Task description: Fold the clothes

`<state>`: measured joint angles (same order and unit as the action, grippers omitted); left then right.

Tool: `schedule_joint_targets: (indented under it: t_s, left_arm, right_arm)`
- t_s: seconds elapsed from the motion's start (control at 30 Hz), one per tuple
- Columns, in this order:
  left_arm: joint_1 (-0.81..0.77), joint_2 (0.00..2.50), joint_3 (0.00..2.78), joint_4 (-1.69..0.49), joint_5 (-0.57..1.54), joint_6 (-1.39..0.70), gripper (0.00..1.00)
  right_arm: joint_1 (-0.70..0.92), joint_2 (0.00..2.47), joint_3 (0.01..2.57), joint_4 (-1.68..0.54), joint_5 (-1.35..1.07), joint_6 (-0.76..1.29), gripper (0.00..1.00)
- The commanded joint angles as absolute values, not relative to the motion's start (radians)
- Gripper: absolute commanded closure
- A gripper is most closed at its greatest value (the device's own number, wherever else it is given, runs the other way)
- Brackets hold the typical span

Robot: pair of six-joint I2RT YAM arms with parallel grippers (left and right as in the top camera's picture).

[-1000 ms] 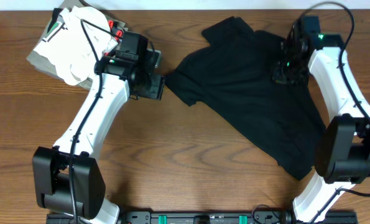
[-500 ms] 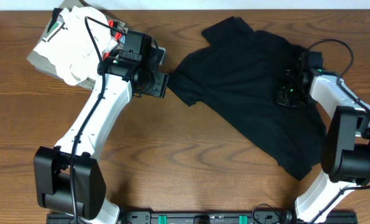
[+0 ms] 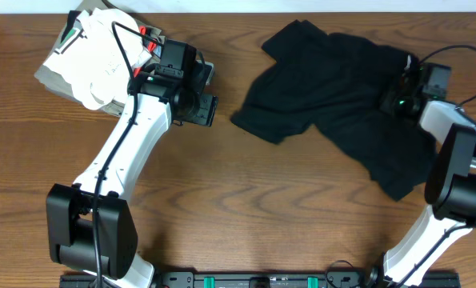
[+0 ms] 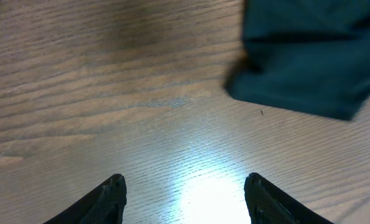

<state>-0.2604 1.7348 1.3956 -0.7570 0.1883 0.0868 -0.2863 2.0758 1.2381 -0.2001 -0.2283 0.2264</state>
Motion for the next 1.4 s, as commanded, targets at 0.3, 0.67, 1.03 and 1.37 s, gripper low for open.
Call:
schedule_joint_targets:
  t_s: [0.3, 0.67, 1.03, 1.37]
  left_arm:
    - [-0.382, 1.838, 1.395, -0.705, 0.317, 0.109, 0.37]
    - [-0.456, 1.970, 1.395, -0.495, 0.447, 0.134, 0.36]
    - [-0.465, 2.069, 1.395, -0.436, 0.531, 0.134, 0.36]
    - [-0.476, 2.103, 1.395, -0.382, 0.524, 0.134, 0.59]
  right_arm:
    - [-0.363, 2.249, 1.665, -0.685, -0.234, 0.095, 0.53]
    - [-0.338, 2.246, 2.098, -1.138, -0.505, 0.072, 0.35]
    - [-0.281, 2.236, 2.112, -1.208, -0.506, 0.028, 0.36]
    - [-0.237, 2.236, 2.112, -1.228, -0.506, 0.021, 0.40]
